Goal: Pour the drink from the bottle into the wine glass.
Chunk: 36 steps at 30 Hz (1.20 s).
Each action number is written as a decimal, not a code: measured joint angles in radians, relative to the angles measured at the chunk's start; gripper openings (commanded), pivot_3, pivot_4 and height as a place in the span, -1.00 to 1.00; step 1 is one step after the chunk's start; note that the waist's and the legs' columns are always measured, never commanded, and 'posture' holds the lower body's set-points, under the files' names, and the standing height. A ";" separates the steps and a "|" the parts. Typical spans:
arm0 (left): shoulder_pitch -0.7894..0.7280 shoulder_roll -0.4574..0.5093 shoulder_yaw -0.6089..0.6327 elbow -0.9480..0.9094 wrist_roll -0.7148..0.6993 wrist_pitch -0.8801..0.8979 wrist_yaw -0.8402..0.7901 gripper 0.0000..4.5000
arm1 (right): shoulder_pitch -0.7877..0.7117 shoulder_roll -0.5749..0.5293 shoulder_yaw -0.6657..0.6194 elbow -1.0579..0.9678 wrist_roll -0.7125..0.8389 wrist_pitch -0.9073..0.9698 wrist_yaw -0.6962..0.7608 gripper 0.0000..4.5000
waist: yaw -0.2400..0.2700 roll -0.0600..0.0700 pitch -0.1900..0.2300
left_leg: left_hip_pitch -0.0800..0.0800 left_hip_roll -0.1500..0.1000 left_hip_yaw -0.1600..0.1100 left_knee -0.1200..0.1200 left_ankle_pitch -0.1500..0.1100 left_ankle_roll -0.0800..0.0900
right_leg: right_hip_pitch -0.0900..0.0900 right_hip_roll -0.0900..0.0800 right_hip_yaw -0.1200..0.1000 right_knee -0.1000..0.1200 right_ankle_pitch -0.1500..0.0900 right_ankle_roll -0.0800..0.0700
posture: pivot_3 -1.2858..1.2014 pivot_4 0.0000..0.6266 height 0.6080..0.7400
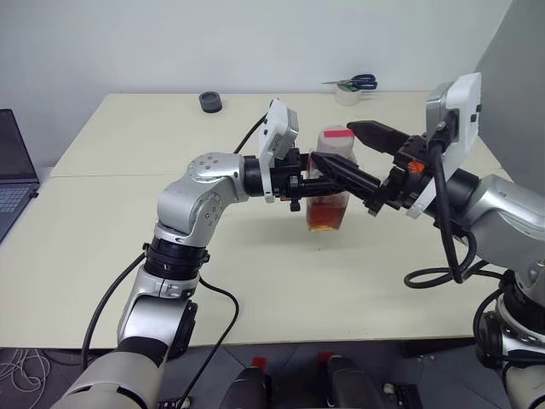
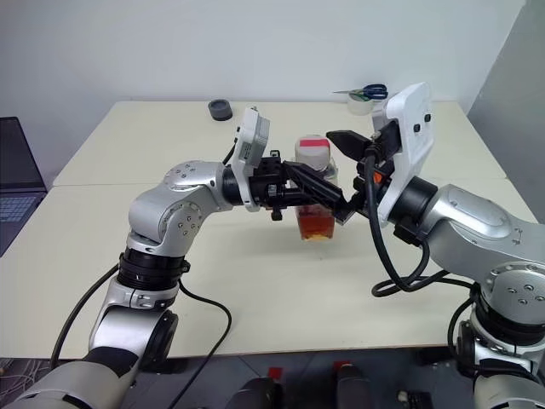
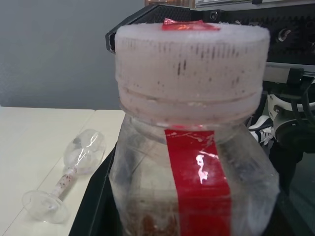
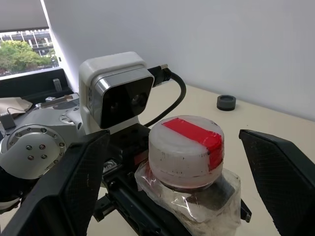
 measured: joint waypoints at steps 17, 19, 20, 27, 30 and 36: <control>0.002 0.002 -0.008 -0.007 0.000 0.004 -0.002 -0.22 | 0.025 -0.100 0.039 0.050 0.014 -0.106 0.074 -0.18 | 0.000 0.000 0.000 | 0.000 0.000 0.000 0.000 0.000 0.000 | 0.001 0.001 0.000 -0.001 0.000 0.000 | 0.03 -0.52 1.00; 0.002 0.003 -0.013 -0.010 -0.001 0.004 -0.008 -0.22 | 0.025 -0.135 0.040 0.099 -0.003 -0.127 0.192 -0.18 | 0.001 0.000 0.000 | 0.000 0.001 0.000 0.000 0.000 0.000 | 0.001 0.002 -0.001 -0.001 0.000 0.000 | 0.03 -0.52 1.00; 0.002 0.003 -0.016 -0.011 -0.001 0.004 -0.013 -0.22 | 0.023 -0.154 0.045 0.134 -0.025 -0.144 0.280 -0.18 | 0.000 0.000 0.000 | 0.001 0.000 0.001 0.000 0.000 0.000 | 0.002 0.003 -0.001 -0.001 0.000 0.000 | 0.03 -0.52 1.00; -0.004 0.022 -0.023 0.004 0.007 0.007 -0.011 -0.22 | -0.147 -0.217 0.233 0.533 -0.289 -0.323 0.891 -0.18 | -0.006 0.000 0.000 | 0.004 0.001 0.003 0.000 -0.001 0.002 | 0.002 0.006 0.000 0.000 0.000 0.000 | 0.03 -0.52 1.00; -0.011 0.033 -0.018 0.013 0.017 0.016 0.005 -0.22 | -0.255 -0.194 0.314 0.720 -0.382 -0.380 1.079 -0.18 | -0.006 0.000 0.001 | 0.003 0.002 0.003 0.000 -0.001 0.001 | 0.002 0.004 0.001 0.000 0.000 0.000 | 0.03 -0.52 1.00; -0.015 0.054 -0.003 0.047 0.029 0.026 0.011 -0.22 | -0.394 -0.093 0.400 0.989 -0.564 -0.541 1.315 -0.18 | -0.003 0.000 0.001 | 0.001 0.001 0.002 -0.001 0.000 0.001 | 0.000 0.001 0.000 -0.001 0.000 0.000 | 0.03 -0.52 1.00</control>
